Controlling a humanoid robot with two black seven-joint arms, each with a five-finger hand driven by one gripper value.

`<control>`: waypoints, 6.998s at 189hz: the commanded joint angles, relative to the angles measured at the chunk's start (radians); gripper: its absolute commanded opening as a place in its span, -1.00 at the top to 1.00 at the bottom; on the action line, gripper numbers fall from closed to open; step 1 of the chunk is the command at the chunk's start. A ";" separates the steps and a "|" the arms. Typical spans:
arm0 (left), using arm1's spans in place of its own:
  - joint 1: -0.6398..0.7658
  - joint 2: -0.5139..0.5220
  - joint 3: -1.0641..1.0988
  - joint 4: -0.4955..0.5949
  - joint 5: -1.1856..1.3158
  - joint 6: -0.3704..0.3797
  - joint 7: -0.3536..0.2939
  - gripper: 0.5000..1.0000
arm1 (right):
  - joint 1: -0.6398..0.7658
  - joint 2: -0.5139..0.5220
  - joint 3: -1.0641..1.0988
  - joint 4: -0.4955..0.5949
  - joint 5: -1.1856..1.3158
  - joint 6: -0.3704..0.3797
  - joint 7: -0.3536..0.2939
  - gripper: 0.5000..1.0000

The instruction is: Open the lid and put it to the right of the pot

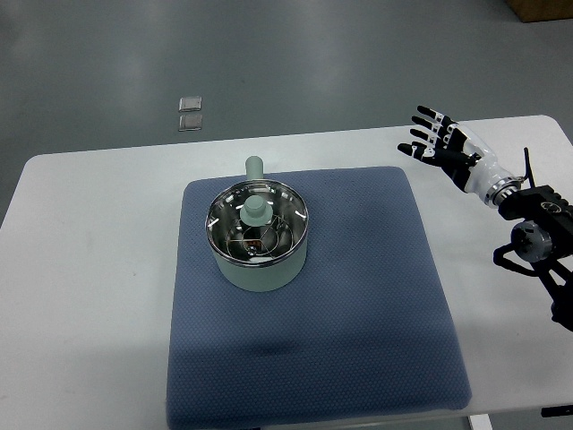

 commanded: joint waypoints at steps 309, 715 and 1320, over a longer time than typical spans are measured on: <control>0.000 0.000 0.000 0.000 0.000 0.000 0.000 -1.00 | 0.028 -0.023 -0.013 0.040 -0.038 0.083 0.027 -0.72; 0.000 0.000 0.000 0.000 0.000 0.000 0.000 -1.00 | 0.684 0.076 -0.688 0.253 -1.026 0.291 0.016 -0.47; 0.000 0.000 0.000 0.000 0.000 0.000 0.000 -1.00 | 0.684 0.131 -0.727 0.210 -1.141 0.340 -0.012 0.42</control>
